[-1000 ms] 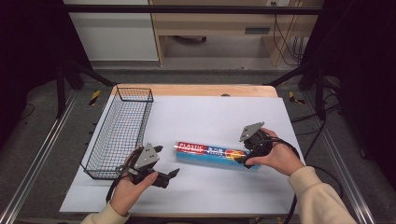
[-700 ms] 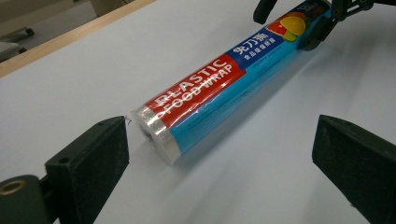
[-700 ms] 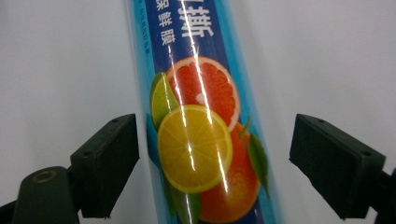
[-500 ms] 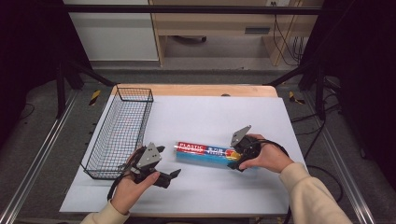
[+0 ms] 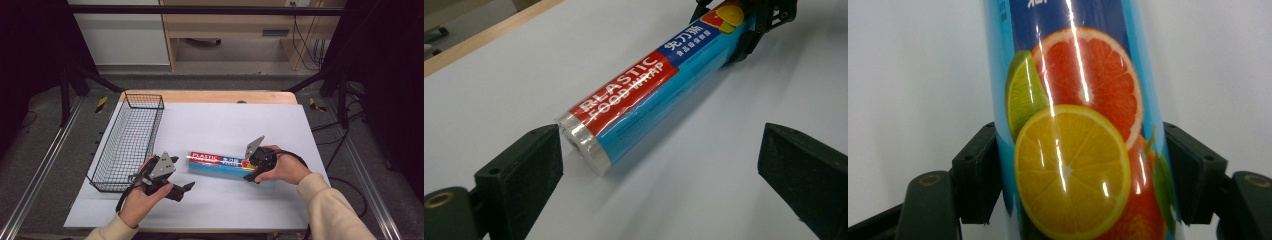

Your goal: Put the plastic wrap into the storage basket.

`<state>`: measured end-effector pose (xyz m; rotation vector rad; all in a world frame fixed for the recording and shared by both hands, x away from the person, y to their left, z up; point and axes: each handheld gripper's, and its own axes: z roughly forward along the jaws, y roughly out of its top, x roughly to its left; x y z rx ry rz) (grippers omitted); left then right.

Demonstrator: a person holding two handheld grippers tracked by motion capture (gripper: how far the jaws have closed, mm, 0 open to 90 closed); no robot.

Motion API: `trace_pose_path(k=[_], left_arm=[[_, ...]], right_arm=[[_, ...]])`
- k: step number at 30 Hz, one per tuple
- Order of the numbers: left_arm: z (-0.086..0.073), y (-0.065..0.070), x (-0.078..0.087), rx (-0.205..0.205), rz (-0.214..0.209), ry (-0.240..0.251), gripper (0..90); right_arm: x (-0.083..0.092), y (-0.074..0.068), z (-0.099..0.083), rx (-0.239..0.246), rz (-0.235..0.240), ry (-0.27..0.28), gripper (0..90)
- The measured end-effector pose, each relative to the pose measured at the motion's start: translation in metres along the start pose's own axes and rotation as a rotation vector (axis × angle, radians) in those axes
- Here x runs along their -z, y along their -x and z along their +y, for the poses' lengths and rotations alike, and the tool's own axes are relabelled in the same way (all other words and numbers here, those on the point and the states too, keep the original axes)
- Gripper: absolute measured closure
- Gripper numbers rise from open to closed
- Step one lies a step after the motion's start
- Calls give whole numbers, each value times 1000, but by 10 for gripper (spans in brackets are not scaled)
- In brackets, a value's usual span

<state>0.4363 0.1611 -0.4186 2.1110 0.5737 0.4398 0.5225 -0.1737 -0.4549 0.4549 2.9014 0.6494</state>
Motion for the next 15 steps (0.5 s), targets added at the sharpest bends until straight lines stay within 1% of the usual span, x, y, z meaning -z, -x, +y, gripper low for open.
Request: trace_pose_path(k=[1, 2, 3, 5, 7, 10, 11, 14, 15], left_arm=[[1, 0, -1, -4, -2, -6, 45], [2, 0, -1, -8, -2, -8, 45], [3, 0, -2, -10, -2, -9, 45], [5, -1, -2, -17, -5, -15, 45], [8, -2, -3, -25, -6, -22, 46], [11, -3, -3, -32, -6, -27, 49], [15, -6, -3, -42, -2, -31, 50], [23, -9, -3, -66, -4, -41, 54], [26, -10, -3, -89, -10, -53, 54]], right_arm=[[-1, 0, 1, 8, 1, -11, 280], [-1, -1, 1, 8, -7, -21, 282], [-2, -1, 2, 19, -6, -27, 286], [-2, -2, 3, 10, -7, -39, 291], [-1, -3, 4, 36, -13, -43, 298], [-1, -7, 4, 59, -34, -44, 304], [0, -9, 5, 48, -33, -44, 307], [1, -13, 5, 65, -43, -32, 311], [2, -15, 6, 68, -56, -28, 312]])
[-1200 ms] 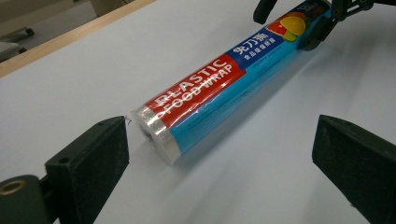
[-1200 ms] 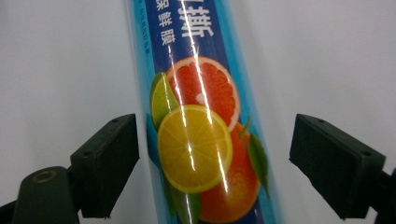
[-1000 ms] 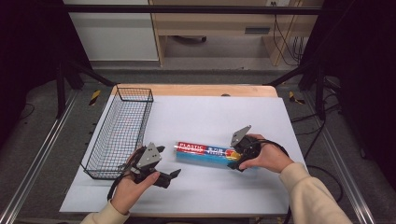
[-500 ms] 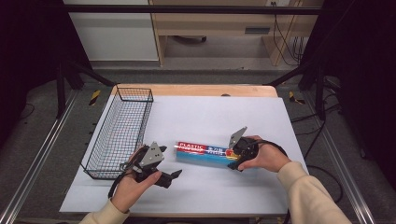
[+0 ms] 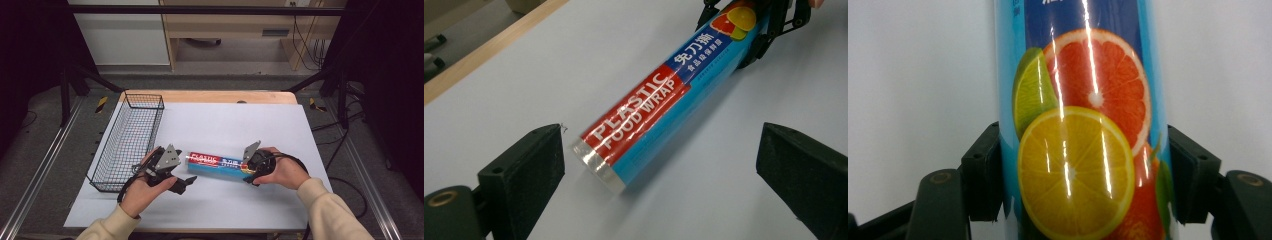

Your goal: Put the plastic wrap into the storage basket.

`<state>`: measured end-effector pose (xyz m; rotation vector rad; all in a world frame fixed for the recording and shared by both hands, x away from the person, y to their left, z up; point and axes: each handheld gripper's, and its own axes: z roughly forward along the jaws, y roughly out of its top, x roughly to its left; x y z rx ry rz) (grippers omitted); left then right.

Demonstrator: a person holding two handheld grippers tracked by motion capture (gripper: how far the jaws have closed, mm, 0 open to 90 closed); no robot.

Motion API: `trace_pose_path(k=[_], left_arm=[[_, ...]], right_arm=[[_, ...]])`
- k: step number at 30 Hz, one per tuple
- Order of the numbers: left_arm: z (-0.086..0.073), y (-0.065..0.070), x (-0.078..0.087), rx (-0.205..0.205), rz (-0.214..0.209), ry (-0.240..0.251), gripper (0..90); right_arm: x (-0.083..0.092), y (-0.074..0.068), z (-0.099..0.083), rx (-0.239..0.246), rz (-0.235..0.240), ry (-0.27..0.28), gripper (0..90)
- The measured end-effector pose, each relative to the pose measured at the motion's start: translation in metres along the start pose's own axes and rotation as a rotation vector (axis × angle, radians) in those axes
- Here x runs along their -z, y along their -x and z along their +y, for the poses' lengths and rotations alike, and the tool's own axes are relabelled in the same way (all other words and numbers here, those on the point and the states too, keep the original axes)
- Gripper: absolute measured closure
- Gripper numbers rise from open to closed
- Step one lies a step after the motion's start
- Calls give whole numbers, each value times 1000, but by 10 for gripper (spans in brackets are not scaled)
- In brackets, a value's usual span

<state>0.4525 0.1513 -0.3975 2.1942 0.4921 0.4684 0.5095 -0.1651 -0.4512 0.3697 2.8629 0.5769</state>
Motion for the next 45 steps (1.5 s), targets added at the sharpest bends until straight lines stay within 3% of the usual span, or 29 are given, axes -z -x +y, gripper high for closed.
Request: trace_pose_path(k=[4, 10, 14, 17, 26, 31, 39, 45], left_arm=[[15, -4, -2, -90, -10, -42, 56], [36, -10, -9, -175, -53, -83, 57], [44, -8, -12, -209, -76, -98, 57], [53, -8, -15, -273, -94, -126, 64], [62, -11, -19, -317, -150, -126, 73], [62, -8, -25, -344, -170, -153, 127], [61, 0, -31, -413, -180, -212, 180], [62, 1, -33, -412, -180, -224, 199]], right_arm=[[9, -6, 5, 21, -6, 16, 313], [29, -15, 18, 89, -9, 22, 312], [42, -14, 28, 118, -23, 15, 313], [52, -11, 33, 146, -41, 12, 313], [75, -11, 53, 210, -45, -22, 313], [81, -14, 62, 229, -33, -25, 314], [84, -18, 73, 255, -10, -27, 314], [83, -19, 76, 258, -3, -31, 314]])
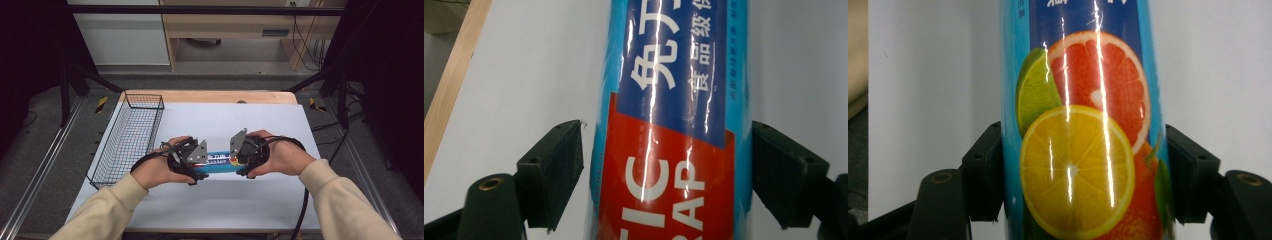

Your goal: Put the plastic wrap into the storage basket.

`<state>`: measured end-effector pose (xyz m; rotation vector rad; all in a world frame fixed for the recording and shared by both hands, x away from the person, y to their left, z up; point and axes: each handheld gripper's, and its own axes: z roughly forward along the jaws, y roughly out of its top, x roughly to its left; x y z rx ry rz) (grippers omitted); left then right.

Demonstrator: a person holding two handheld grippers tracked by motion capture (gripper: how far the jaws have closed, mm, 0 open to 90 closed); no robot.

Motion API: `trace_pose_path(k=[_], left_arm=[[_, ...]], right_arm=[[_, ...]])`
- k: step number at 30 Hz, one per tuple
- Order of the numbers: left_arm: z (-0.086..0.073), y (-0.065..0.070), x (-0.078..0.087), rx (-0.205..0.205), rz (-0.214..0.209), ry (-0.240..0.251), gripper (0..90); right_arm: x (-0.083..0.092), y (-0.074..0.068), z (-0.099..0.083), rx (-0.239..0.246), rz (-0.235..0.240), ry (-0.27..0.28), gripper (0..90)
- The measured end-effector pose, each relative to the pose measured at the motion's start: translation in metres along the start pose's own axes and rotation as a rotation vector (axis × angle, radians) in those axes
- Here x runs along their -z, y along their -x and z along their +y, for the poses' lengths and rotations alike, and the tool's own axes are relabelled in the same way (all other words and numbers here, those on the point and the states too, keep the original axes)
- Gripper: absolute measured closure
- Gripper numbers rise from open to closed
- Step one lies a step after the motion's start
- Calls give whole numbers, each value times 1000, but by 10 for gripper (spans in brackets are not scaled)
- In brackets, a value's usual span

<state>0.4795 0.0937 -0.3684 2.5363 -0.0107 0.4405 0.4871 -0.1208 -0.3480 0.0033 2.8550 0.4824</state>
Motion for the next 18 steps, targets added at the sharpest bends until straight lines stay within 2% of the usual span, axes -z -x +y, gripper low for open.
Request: trace_pose_path(k=[10, 18], left_arm=[[2, -4, -3, -8, 1, -27, 235], [4, -12, -4, -44, -3, -42, 298]], right_arm=[[1, 1, 0, -5, -7, 1, 315], [1, 5, -2, -14, -29, 5, 315]])
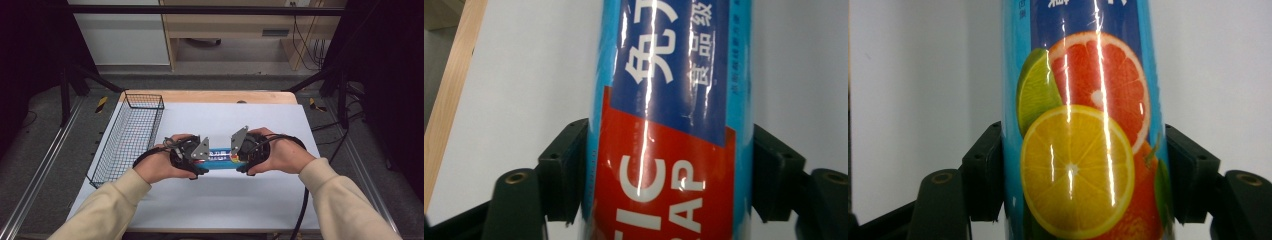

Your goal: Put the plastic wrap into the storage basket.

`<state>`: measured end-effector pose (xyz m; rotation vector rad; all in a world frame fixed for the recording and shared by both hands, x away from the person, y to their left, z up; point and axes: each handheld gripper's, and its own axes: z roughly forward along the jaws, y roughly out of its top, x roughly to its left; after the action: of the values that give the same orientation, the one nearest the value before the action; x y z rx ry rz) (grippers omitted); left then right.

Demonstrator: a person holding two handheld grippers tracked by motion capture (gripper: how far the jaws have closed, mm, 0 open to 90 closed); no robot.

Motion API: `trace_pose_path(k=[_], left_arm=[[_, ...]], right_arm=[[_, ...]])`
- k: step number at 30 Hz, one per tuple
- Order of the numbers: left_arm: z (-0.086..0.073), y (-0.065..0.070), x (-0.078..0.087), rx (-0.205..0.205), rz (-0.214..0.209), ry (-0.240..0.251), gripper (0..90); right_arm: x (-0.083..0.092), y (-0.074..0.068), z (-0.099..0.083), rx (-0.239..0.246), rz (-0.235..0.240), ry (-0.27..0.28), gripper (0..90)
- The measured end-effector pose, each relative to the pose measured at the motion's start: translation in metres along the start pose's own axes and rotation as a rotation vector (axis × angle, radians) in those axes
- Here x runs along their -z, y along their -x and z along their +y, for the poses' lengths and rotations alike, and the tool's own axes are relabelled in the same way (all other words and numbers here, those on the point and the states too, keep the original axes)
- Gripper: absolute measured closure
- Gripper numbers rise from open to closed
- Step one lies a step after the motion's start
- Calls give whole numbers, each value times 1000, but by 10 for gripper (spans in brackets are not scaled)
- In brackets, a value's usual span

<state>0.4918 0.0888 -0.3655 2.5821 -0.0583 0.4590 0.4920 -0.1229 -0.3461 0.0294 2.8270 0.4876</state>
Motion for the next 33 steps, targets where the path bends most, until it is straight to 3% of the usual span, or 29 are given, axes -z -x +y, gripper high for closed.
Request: trace_pose_path(k=[8, 15, 33], left_arm=[[3, -21, -3, -22, 22, -23, 287], [5, -30, 2, -35, 39, -38, 298], [7, -22, 9, -28, 70, -45, 310]], right_arm=[[4, 13, 1, -5, -51, -1, 315], [9, 22, 6, 2, -76, 5, 316], [9, 24, 7, 36, -62, 22, 312]])
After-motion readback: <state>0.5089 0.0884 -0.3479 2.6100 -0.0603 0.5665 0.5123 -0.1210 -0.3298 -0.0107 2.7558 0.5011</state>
